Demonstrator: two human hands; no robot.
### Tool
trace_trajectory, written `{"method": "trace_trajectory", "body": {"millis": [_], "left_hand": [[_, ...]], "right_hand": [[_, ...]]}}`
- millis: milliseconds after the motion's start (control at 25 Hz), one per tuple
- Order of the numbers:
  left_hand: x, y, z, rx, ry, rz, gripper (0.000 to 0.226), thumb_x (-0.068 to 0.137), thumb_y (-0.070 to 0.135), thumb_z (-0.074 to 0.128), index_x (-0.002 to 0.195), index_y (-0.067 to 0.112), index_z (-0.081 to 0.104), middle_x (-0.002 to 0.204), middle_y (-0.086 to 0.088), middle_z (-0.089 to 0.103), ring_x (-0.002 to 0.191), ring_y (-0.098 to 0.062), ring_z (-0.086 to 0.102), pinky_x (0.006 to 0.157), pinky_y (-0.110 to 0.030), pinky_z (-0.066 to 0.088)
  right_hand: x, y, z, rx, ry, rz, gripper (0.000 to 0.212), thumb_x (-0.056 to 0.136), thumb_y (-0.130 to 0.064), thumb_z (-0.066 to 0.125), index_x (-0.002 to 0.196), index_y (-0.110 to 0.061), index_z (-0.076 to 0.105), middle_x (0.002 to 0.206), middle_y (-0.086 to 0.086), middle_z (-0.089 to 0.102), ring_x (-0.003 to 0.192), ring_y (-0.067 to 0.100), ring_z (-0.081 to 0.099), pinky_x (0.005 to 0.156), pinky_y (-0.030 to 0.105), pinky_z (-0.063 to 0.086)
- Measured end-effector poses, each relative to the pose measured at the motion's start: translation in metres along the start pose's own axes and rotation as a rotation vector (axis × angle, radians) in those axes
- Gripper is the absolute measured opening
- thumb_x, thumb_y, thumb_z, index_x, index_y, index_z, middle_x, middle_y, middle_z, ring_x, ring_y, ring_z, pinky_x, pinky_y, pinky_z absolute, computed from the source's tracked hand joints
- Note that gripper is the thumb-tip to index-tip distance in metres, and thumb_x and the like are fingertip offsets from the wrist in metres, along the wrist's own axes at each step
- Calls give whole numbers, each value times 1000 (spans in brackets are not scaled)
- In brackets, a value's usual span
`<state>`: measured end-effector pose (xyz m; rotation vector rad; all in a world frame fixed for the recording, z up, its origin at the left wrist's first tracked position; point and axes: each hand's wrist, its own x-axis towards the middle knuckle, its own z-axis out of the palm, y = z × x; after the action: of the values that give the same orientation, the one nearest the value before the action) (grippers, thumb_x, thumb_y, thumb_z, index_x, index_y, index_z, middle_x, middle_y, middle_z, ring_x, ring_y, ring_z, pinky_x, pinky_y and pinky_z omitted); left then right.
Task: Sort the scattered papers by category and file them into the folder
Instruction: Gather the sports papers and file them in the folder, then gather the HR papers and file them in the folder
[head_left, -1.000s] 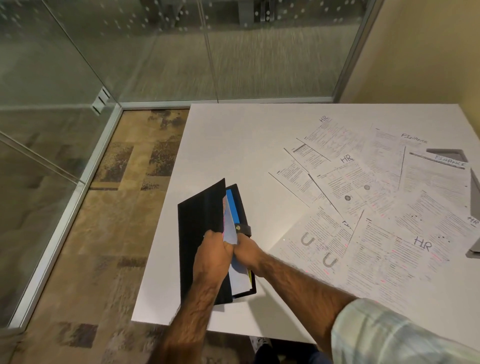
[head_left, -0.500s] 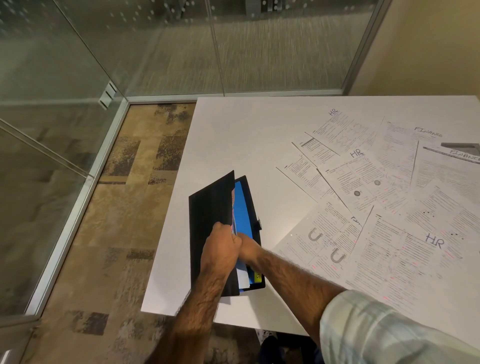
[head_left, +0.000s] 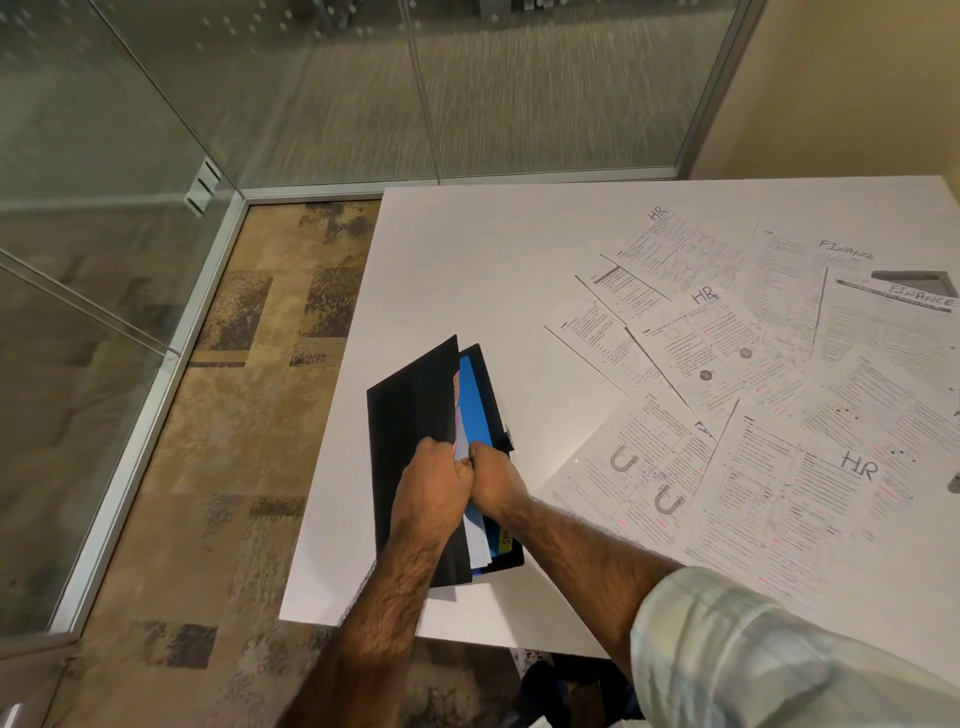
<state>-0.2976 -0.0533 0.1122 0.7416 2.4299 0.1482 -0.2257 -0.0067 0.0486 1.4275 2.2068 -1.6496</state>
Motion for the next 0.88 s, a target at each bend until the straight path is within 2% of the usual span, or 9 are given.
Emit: {"method": "trace_trajectory", "body": {"millis": [120, 200, 280, 400, 520, 680, 760, 880], "left_hand": [[1, -3, 3, 20, 20, 36, 44, 101, 40, 54, 130, 8, 53, 123, -11, 60, 101, -21, 62, 88, -30, 52], [-1, -5, 10, 51, 31, 88, 30, 103, 33, 53, 121, 10, 57, 120, -9, 59, 90, -15, 58, 77, -24, 49], [-2, -5, 19, 82, 15, 129, 17, 102, 30, 56, 110, 15, 54, 117, -6, 57, 86, -15, 61, 74, -23, 51], [0, 1, 42, 226, -29, 238, 26, 100, 32, 59, 119, 14, 61, 124, -6, 52, 92, -17, 66, 79, -25, 59], [7, 6, 63, 302, 50, 301, 27, 100, 26, 52, 120, 12, 64, 122, -6, 52, 94, -19, 67, 78, -30, 60], [12, 13, 89, 459, 83, 322, 33, 99, 22, 46, 125, 12, 63, 124, -8, 54, 105, -23, 64, 81, -31, 56], [7, 23, 97, 466, 114, 329, 37, 98, 27, 43, 127, 14, 62, 125, -7, 56, 110, -25, 60, 84, -34, 53], [-12, 32, 105, 420, 129, 407, 51, 99, 44, 42, 141, 16, 49, 146, -13, 47, 131, -30, 46, 105, -44, 41]], "right_hand": [[0, -3, -7, -5, -34, 21, 19, 107, -34, 45, 98, -17, 48, 111, 11, 67, 100, 25, 64, 94, 45, 56], [-8, -2, -23, 43, 11, 52, 23, 107, -39, 43, 104, -17, 47, 114, 8, 66, 101, 23, 65, 93, 43, 57], [-21, 9, -42, 47, 27, 99, 26, 106, -41, 43, 114, -17, 48, 120, 6, 66, 100, 20, 66, 86, 37, 57], [-46, 46, -73, -49, 53, 209, 40, 105, -43, 46, 133, -14, 49, 129, 10, 65, 110, 25, 64, 92, 35, 48], [-70, 76, -100, -63, 89, 294, 50, 104, -44, 47, 142, -11, 42, 134, 14, 64, 122, 31, 60, 99, 35, 41], [-88, 110, -128, -83, 180, 330, 54, 103, -52, 43, 142, -15, 42, 136, 13, 63, 123, 32, 60, 102, 39, 43], [-100, 128, -144, -122, 238, 331, 54, 101, -55, 44, 139, -17, 44, 133, 13, 65, 120, 33, 62, 101, 42, 47], [-117, 153, -161, -160, 311, 337, 60, 101, -55, 47, 145, -14, 44, 139, 13, 62, 127, 33, 58, 103, 44, 45]]}}
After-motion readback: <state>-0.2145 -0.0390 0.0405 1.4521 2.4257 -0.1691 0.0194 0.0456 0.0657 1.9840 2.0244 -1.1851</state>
